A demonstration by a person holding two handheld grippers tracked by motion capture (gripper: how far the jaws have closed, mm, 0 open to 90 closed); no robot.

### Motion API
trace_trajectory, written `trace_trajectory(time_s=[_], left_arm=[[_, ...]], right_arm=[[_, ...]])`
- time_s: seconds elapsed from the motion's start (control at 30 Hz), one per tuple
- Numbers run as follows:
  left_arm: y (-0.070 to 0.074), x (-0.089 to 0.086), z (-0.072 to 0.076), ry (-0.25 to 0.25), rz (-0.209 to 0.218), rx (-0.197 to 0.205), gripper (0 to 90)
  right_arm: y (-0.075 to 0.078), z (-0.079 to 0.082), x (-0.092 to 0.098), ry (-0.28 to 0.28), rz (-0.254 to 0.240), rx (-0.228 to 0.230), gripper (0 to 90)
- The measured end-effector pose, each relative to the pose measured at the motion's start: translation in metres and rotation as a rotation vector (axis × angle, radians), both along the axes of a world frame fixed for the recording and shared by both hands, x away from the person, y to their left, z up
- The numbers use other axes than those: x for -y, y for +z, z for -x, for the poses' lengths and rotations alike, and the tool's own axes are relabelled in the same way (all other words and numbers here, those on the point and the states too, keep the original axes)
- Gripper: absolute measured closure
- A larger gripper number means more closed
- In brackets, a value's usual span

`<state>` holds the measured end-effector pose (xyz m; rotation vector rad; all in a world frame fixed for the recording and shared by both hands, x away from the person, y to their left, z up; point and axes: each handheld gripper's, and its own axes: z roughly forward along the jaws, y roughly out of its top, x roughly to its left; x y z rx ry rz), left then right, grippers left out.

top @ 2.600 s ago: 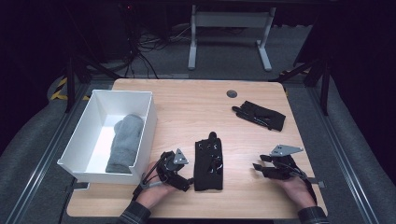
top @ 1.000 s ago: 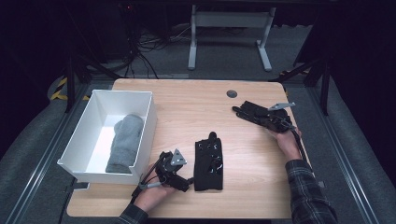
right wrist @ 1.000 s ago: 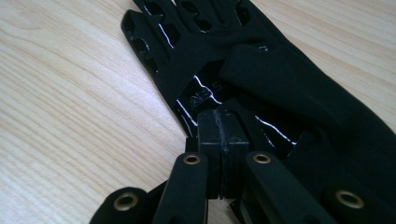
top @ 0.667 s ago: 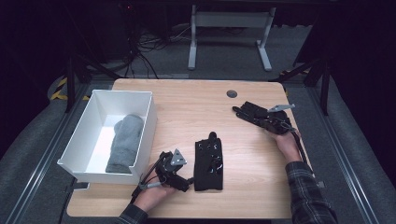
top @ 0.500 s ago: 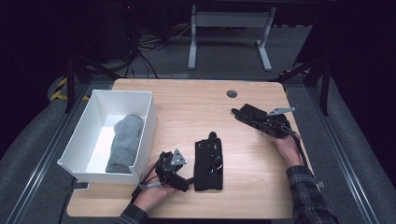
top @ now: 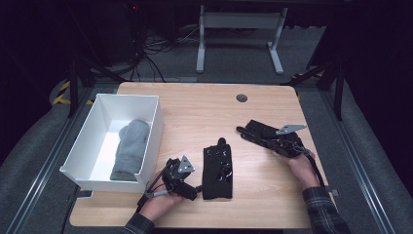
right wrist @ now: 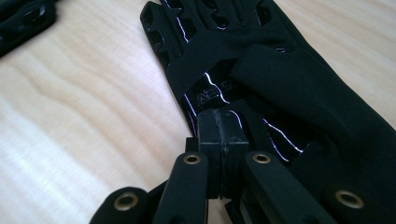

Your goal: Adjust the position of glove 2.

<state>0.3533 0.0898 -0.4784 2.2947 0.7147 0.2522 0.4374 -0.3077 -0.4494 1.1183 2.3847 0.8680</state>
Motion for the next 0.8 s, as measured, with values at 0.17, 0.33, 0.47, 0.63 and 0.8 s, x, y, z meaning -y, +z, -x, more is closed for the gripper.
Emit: trace_trajectory(time_s=[0.17,0.33,0.47,0.63,0.8], left_arm=[[0.000,0.000,0.000,0.000,0.000,0.000,0.1],[0.000,0.000,0.000,0.000,0.000,0.000,0.1],[0.000,0.000,0.000,0.000,0.000,0.000,0.1],[0.000,0.000,0.000,0.001,0.000,-0.001,0.1],[0.000,0.000,0.000,0.002,0.001,0.000,0.2]], right_arm=[[0.000,0.015,-0.001,0.007,-0.004,-0.012,90.0],[0.001,0.033,-0.005,0.023,-0.004,-0.026,90.0],[0.001,0.048,-0.009,0.036,-0.016,-0.039,90.0],[0.007,0.057,-0.011,0.049,-0.009,-0.008,90.0],[0.019,0.061,0.011,0.005,-0.009,0.050,90.0]])
